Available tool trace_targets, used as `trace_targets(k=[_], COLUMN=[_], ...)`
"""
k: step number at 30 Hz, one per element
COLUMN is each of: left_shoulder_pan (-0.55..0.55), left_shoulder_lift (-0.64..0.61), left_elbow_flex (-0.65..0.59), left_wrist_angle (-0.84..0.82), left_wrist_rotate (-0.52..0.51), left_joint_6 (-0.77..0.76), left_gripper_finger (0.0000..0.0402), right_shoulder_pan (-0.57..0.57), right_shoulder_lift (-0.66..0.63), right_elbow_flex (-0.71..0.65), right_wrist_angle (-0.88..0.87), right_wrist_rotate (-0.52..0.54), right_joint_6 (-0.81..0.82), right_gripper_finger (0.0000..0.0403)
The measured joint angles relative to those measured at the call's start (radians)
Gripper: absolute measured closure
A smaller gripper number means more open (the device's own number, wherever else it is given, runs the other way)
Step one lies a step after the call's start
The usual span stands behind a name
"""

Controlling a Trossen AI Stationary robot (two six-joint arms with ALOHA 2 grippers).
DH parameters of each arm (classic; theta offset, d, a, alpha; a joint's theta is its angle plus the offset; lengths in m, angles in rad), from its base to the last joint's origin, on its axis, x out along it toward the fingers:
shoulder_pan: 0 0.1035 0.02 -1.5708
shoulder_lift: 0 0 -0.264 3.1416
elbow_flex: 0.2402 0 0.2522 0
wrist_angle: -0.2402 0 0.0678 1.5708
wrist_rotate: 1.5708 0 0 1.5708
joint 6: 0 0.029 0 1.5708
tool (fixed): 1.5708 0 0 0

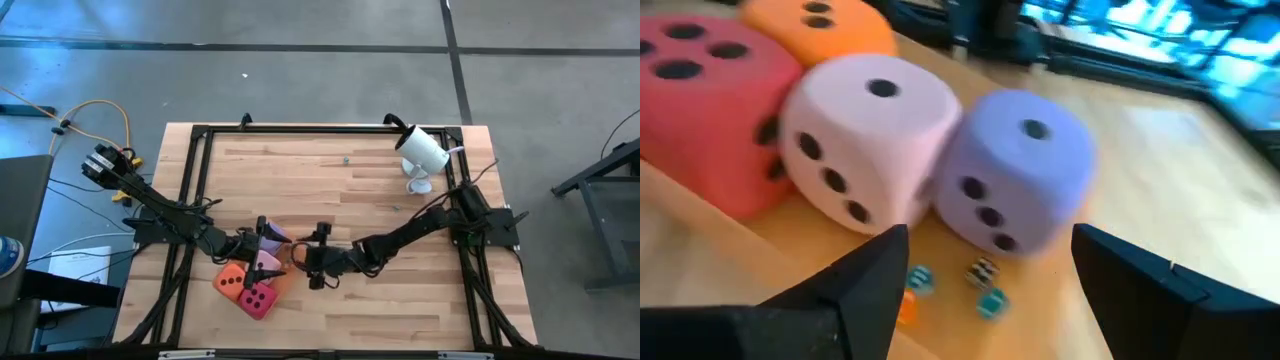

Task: Pick & Place Dice
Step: Put the small blue dice into the orange bin

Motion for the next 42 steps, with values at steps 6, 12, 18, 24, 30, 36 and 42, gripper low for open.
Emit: trace_targets(k=[6,12,18,24,30,36,42], left_shoulder_pan=[0.000,0.000,0.000,0.000,0.000,0.000,0.000], left_shoulder_lift=[0.000,0.000,0.000,0.000,0.000,0.000,0.000], left_elbow_flex=[0.000,0.000,0.000,0.000,0.000,0.000,0.000], left_wrist_angle=[0.000,-0.001,0.000,-0.001,0.000,0.000,0.000], left_wrist_rotate=[0.000,0.000,0.000,0.003,0.004,0.004,0.004], left_joint_6=[-0.008,-0.009,-0.009,-0.014,-0.016,-0.016,-0.016], left_gripper_finger=[0.0004,0.0004,0.0004,0.0004,0.0004,0.0004,0.0004], right_shoulder_pan=[0.048,0.054,0.043,0.038,-0.011,-0.095,-0.143], right_shoulder_lift=[-0.094,-0.223,-0.294,-0.295,-0.295,-0.294,-0.293], right_elbow_flex=[0.001,0.002,0.001,-0.053,-0.156,-0.260,-0.348], right_wrist_angle=[-0.327,-0.790,-1.301,-1.629,-1.522,-1.422,-1.310], right_wrist_rotate=[0.242,0.279,0.224,0.058,0.037,0.016,0.006], right_joint_6=[0.152,0.611,1.087,1.632,1.668,1.664,1.663], right_gripper_finger=[0.0133,0.0133,0.0133,0.0133,0.0133,0.0133,0.0133])
